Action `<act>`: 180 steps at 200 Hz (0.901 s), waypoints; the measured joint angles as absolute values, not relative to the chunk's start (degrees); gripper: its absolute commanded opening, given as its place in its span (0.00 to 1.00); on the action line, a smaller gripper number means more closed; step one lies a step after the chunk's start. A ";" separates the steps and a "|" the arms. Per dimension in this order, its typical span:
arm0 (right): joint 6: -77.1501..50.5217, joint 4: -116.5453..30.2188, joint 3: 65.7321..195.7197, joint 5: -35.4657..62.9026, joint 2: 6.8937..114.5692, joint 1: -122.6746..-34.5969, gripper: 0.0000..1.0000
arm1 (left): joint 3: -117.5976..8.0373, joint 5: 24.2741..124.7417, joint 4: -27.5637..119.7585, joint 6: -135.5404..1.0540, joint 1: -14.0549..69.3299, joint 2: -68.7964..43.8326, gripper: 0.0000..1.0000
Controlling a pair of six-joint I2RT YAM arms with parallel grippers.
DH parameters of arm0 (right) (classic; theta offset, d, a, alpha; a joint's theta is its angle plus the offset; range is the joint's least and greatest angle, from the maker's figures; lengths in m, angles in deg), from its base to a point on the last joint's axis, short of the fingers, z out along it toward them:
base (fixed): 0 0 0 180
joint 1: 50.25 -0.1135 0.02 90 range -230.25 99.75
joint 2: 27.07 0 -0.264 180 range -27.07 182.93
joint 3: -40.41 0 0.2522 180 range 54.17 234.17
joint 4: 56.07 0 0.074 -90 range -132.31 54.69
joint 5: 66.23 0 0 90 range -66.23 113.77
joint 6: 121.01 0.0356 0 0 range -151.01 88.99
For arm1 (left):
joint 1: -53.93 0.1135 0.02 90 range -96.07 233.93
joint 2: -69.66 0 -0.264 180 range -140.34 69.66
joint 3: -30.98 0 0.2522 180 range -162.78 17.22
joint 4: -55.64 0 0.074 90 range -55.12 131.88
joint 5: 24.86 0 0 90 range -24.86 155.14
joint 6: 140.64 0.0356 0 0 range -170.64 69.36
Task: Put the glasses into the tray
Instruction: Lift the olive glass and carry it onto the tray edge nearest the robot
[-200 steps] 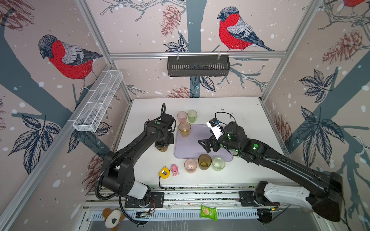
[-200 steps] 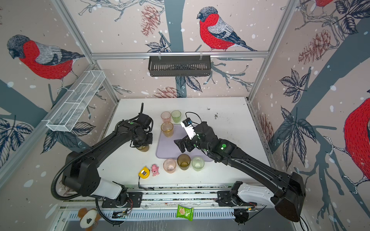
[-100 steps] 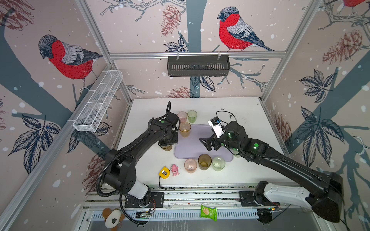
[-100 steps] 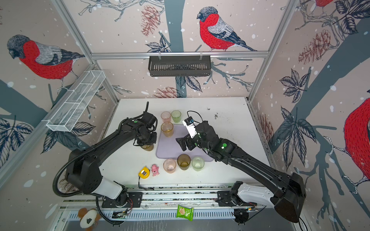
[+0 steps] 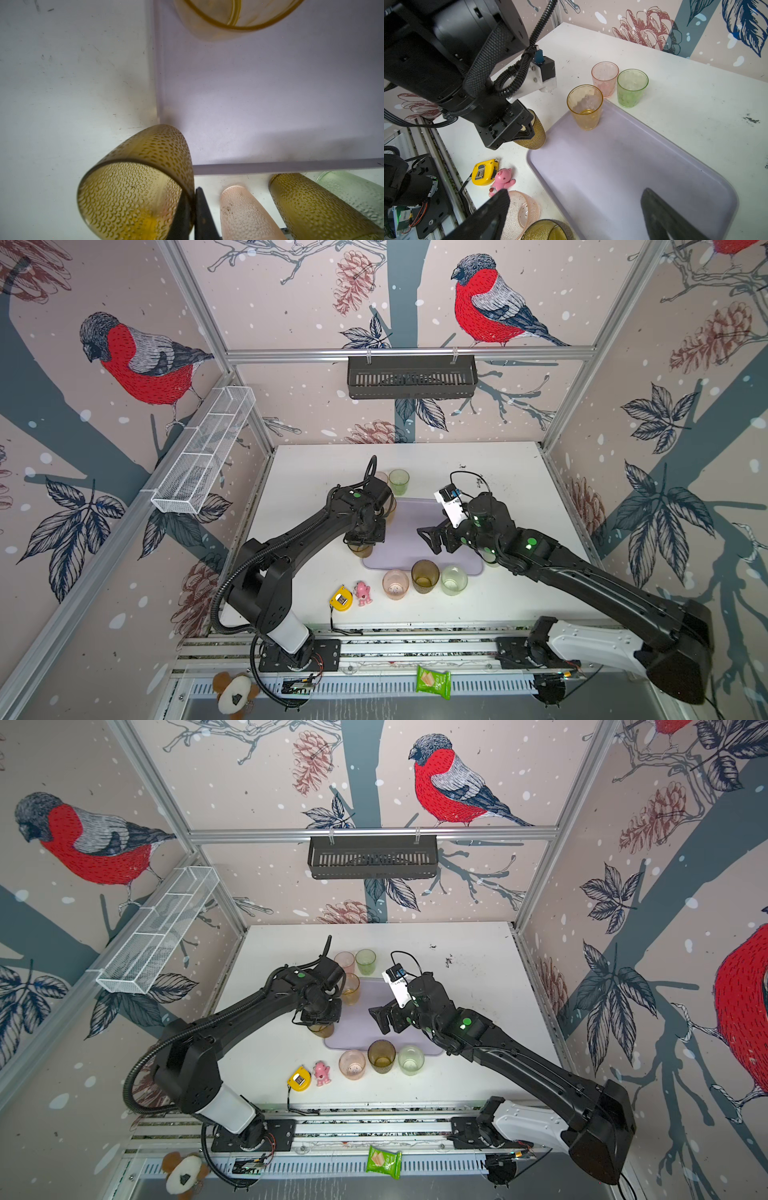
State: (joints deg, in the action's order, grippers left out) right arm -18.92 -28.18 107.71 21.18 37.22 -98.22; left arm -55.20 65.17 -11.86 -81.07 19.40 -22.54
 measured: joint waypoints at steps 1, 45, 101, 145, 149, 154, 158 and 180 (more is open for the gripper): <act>-18.92 -28.18 107.71 21.18 37.24 -98.20 0.99 | -55.22 65.17 -11.86 -81.12 19.38 -22.59 0.07; -18.78 -28.18 107.62 21.18 37.51 -97.85 1.00 | -56.38 65.61 -11.29 -81.84 18.25 -24.42 0.07; -18.81 -28.16 107.62 21.16 37.81 -97.41 0.99 | -58.63 66.31 -10.96 -82.12 17.61 -27.13 0.07; -18.98 -28.12 107.73 21.18 38.05 -96.97 1.00 | -60.51 66.24 -10.72 -82.17 16.21 -29.06 0.07; -19.00 -28.14 107.76 21.18 38.08 -96.95 0.99 | -60.67 66.22 -10.68 -82.17 16.19 -29.23 0.07; -19.00 -28.10 107.80 21.18 38.10 -96.93 1.00 | -60.82 66.20 -10.66 -82.17 16.06 -29.41 0.07; -19.03 -28.05 107.84 21.18 38.10 -96.88 0.99 | -60.89 66.17 -10.59 -82.17 16.04 -29.49 0.08; -19.16 -27.96 107.93 21.18 38.16 -96.71 0.99 | -61.34 66.00 -10.28 -82.17 15.75 -30.06 0.08</act>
State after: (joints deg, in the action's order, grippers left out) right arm -19.16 -27.96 107.93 21.18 38.16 -96.71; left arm -61.34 66.00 -10.28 -82.17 15.75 -30.06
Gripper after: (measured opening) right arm 0.995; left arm 0.078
